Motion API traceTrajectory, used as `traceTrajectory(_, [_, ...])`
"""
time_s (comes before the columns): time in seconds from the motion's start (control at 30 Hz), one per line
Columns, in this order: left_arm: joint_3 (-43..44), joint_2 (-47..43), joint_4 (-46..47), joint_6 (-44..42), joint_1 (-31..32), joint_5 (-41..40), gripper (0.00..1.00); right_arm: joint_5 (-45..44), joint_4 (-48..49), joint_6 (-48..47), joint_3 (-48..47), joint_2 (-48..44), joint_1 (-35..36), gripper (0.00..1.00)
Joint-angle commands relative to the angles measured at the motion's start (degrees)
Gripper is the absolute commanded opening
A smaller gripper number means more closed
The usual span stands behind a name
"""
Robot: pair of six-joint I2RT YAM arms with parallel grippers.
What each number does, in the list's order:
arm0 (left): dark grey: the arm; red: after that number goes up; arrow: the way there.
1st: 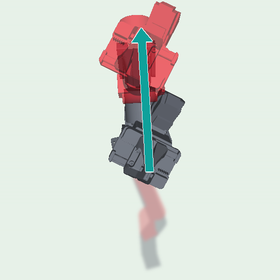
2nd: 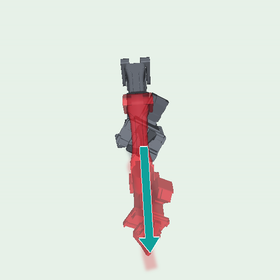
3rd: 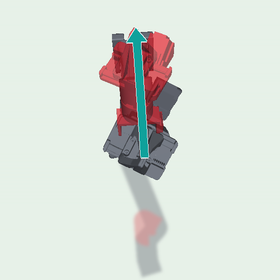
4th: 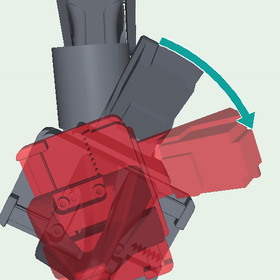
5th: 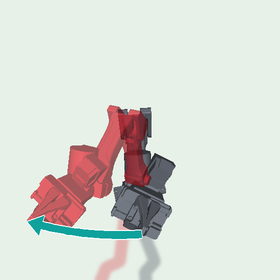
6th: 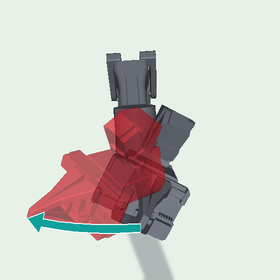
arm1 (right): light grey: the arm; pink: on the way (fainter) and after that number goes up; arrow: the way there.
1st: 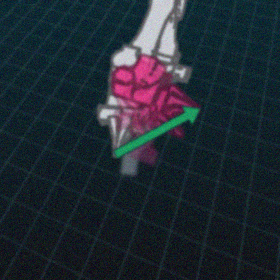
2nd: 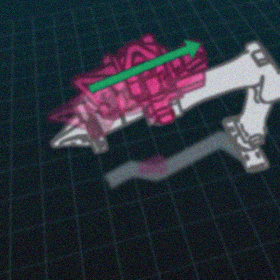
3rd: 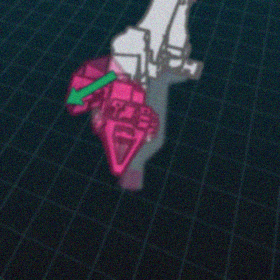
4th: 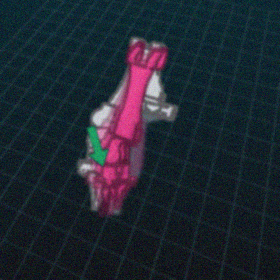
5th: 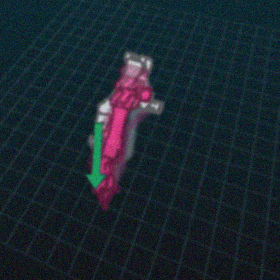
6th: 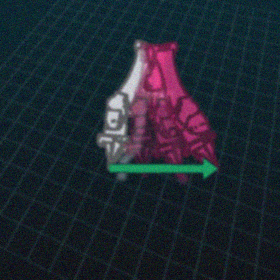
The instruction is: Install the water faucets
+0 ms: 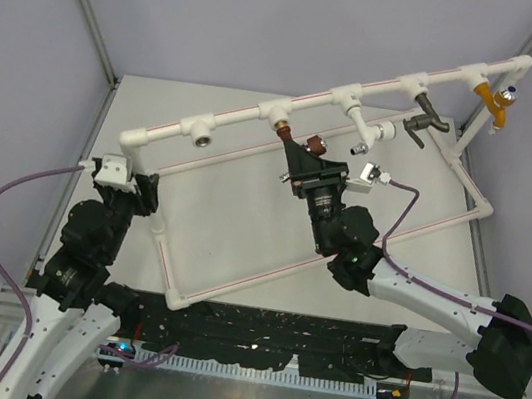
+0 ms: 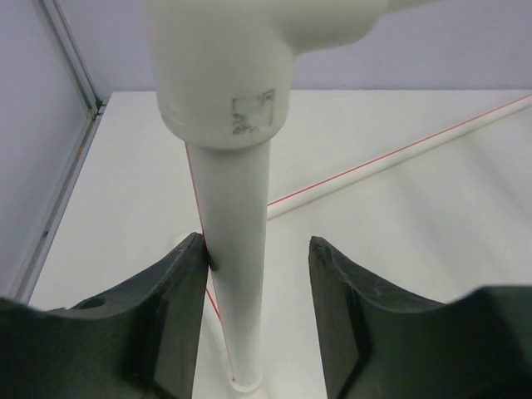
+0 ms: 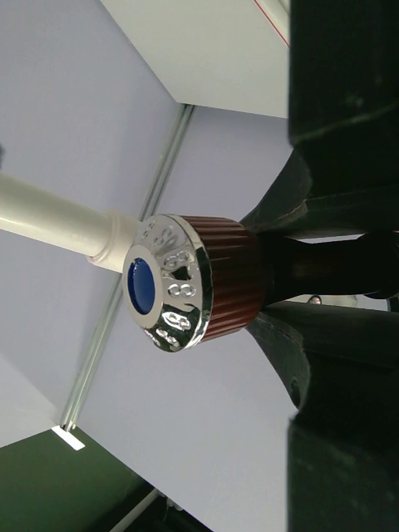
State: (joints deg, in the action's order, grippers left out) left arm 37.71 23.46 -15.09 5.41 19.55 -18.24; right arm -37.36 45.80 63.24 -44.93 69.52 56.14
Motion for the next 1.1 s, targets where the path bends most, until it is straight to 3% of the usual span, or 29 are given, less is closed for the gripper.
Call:
traceTrajectory(0.0, [-1.50,-2.28,-5.39,0.66,2.16,6.11,0.62,-0.43,-1.60,3.30,0.63,1.24,-0.86,0.30])
traceTrajectory(0.1, [-0.89,-0.97,-5.21,-0.13,2.16,5.06,0.79,-0.25,0.77,1.36,1.33,0.62,-0.94,0.36])
traceTrajectory(0.23, [-0.54,0.79,-4.60,-1.01,2.16,2.87,0.88,0.10,2.18,-0.49,2.12,0.01,-0.94,0.44])
traceTrajectory(0.53, [-0.71,2.73,0.14,-2.86,2.16,-5.05,0.88,1.15,8.25,-4.26,4.76,-1.66,-0.94,0.62])
traceTrajectory(0.8, [-1.15,4.30,4.80,-4.79,2.07,-7.42,0.84,1.94,9.92,-8.75,6.52,-4.74,-0.94,0.76])
traceTrajectory(1.0, [-0.80,7.29,7.62,-5.15,2.07,-7.25,0.77,2.82,9.92,-9.37,6.26,-5.79,-1.03,0.76])
traceTrajectory(1.07, [-0.80,8.00,8.06,-6.63,2.07,-7.16,0.71,2.21,9.40,-8.67,6.08,-5.80,-0.94,0.72])
